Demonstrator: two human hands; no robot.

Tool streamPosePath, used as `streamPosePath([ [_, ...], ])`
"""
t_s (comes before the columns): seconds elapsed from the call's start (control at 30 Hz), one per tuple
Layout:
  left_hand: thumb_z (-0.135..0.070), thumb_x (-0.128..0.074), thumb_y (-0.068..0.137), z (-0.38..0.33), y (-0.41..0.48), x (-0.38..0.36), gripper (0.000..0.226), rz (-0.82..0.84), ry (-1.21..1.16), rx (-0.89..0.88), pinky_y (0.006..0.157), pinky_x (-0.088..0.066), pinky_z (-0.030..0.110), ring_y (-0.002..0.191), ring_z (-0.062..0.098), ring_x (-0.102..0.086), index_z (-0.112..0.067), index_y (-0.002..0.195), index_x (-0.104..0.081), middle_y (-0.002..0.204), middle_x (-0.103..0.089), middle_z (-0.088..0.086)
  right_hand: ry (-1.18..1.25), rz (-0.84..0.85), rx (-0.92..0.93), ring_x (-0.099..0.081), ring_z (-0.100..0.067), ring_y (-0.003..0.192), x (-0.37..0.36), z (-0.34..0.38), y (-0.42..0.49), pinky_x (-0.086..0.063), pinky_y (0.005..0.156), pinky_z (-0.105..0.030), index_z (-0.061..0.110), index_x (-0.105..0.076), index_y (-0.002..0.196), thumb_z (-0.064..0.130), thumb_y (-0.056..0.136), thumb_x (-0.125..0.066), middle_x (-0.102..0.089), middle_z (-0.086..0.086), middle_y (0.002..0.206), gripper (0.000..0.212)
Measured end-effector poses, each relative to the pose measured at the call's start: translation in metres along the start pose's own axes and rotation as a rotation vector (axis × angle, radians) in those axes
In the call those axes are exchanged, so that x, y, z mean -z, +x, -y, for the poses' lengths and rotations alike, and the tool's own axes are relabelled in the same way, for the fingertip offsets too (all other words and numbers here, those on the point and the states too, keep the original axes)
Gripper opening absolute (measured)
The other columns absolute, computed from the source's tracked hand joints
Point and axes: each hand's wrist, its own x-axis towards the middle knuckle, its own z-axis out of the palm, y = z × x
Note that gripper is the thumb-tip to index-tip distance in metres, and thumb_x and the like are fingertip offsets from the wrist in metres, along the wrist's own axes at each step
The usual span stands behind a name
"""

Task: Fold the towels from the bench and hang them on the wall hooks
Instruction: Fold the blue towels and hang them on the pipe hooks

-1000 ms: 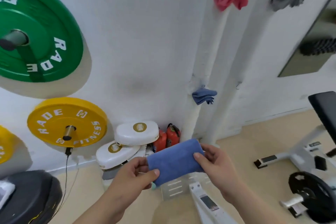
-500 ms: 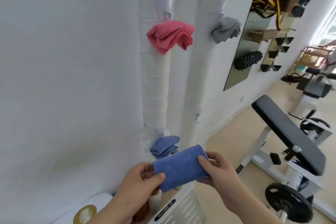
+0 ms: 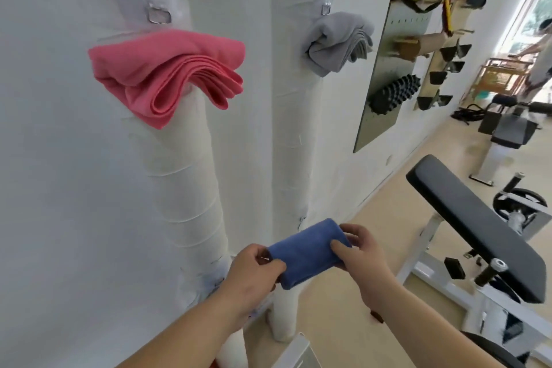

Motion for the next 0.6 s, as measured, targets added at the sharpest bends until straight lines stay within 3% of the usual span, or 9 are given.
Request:
streamPosePath([
  [0.07,-0.018,-0.056,0.094,-0.012,0.033,-0.022,0.017,-0.002,0.037,0.042,0.092,-0.06,0.042,0.092,0.025,-0.072,-0.014,0.11,-0.062,0.102,-0.074,0.011,-0.013,-0.006,0.036,-0.067,-0.017,0.1,0.007,-0.003,0.035,-0.059,0.094,-0.046,0.034,-0.053,0.12,0.013,0.094,-0.066,-0.061,0.013,0.118,0.036],
  [0.17,-0.017,-0.056,0.093,-0.015,0.086,-0.051,0.025,-0.042,0.101,0.076,0.097,-0.058,0.042,0.102,0.03,-0.07,-0.012,0.117,-0.061,0.108,-0.071,0.011,-0.024,0.06,0.049,-0.067,-0.018,0.105,0.014,-0.014,0.084,-0.059,0.094,-0.046,0.045,-0.052,0.115,0.02,0.092,-0.067,-0.06,0.011,0.12,0.036],
  [0.33,-0.014,-0.05,0.096,0.002,0.156,-0.08,0.023,-0.072,0.107,0.182,0.076,-0.059,0.029,0.081,0.021,-0.064,-0.009,0.117,-0.059,0.1,-0.068,0.01,-0.143,0.127,0.039,-0.065,-0.018,0.102,0.01,-0.046,0.146,-0.059,0.082,-0.037,0.051,-0.053,0.115,0.023,0.094,-0.065,-0.062,0.004,0.113,0.036],
  [0.43,-0.017,-0.056,0.092,0.016,0.187,-0.094,0.024,-0.106,0.12,0.146,0.081,-0.06,0.038,0.086,0.027,-0.068,-0.01,0.114,-0.061,0.105,-0.07,0.014,-0.216,0.128,0.062,-0.064,-0.017,0.099,0.002,-0.063,0.182,-0.054,0.076,-0.032,0.045,-0.061,0.108,0.024,0.094,-0.066,-0.063,-0.001,0.115,0.026],
  [0.5,-0.022,-0.054,0.097,0.024,0.203,-0.102,0.022,-0.104,0.103,0.153,0.083,-0.058,0.038,0.093,0.029,-0.069,-0.011,0.115,-0.061,0.107,-0.07,0.013,-0.222,0.127,0.074,-0.064,-0.016,0.104,-0.004,-0.074,0.202,-0.054,0.081,-0.03,0.04,-0.066,0.109,0.025,0.093,-0.069,-0.062,0.0,0.12,0.022],
  [0.6,-0.023,-0.051,0.1,0.038,0.22,-0.11,0.019,-0.118,0.082,0.168,0.078,-0.055,0.035,0.087,0.025,-0.065,-0.011,0.112,-0.06,0.106,-0.069,0.012,-0.267,0.163,0.086,-0.061,-0.016,0.11,-0.014,-0.091,0.222,-0.051,0.088,-0.028,0.03,-0.069,0.119,0.027,0.092,-0.073,-0.056,0.002,0.126,0.027],
])
